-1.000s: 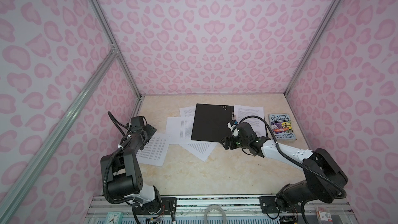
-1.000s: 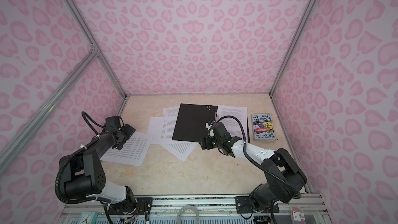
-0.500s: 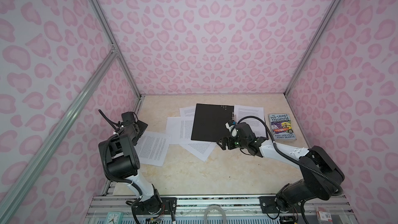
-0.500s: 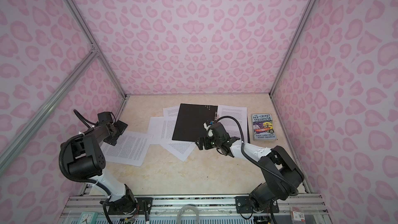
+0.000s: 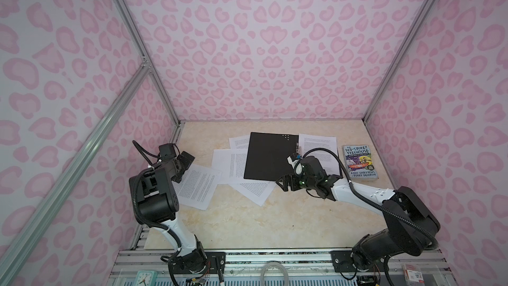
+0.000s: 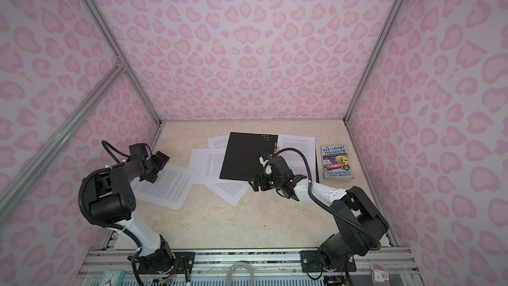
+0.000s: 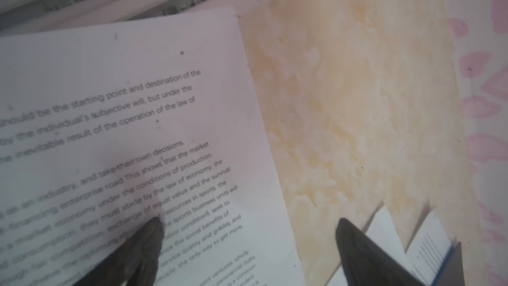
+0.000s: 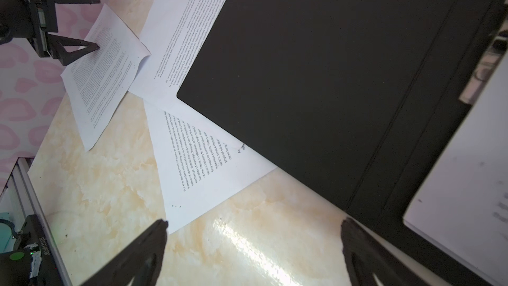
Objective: Put the files into the folder
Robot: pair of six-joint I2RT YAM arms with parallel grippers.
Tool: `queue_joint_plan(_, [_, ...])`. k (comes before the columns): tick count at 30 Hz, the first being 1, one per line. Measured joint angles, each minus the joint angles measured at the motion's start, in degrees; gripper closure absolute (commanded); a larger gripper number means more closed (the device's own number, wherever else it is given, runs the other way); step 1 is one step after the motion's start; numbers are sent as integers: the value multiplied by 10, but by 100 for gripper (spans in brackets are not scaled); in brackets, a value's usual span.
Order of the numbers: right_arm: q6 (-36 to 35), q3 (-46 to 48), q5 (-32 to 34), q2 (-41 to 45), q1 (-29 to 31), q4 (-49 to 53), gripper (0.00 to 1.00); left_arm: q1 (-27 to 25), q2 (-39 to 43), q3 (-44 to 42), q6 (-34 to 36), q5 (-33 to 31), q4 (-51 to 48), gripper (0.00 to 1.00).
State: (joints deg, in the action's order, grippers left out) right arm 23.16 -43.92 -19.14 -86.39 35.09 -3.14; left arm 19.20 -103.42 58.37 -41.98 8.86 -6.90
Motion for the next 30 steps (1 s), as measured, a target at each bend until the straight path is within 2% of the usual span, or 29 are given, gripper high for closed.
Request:
queue_joint_plan(10, [2,3,1,12,-6,-1,1,-121,37,-60,10,29,48,0])
queue_joint_plan(15, [4,6,1,13,-7,-4,1,-196,87,-97,10,58,17,0])
queue_joint_plan(18, [4,5,1,11,-7,-4,1,-204,151,-115,4,65,-30,1])
queue_joint_plan(23, [4,-6,3,-1,-3,1,1,-203,252,-118,10,40,-51,1])
queue_joint_plan(30, [8,-74,-34,-67,39,32,3,-182,285,-166,22,7,-76,2])
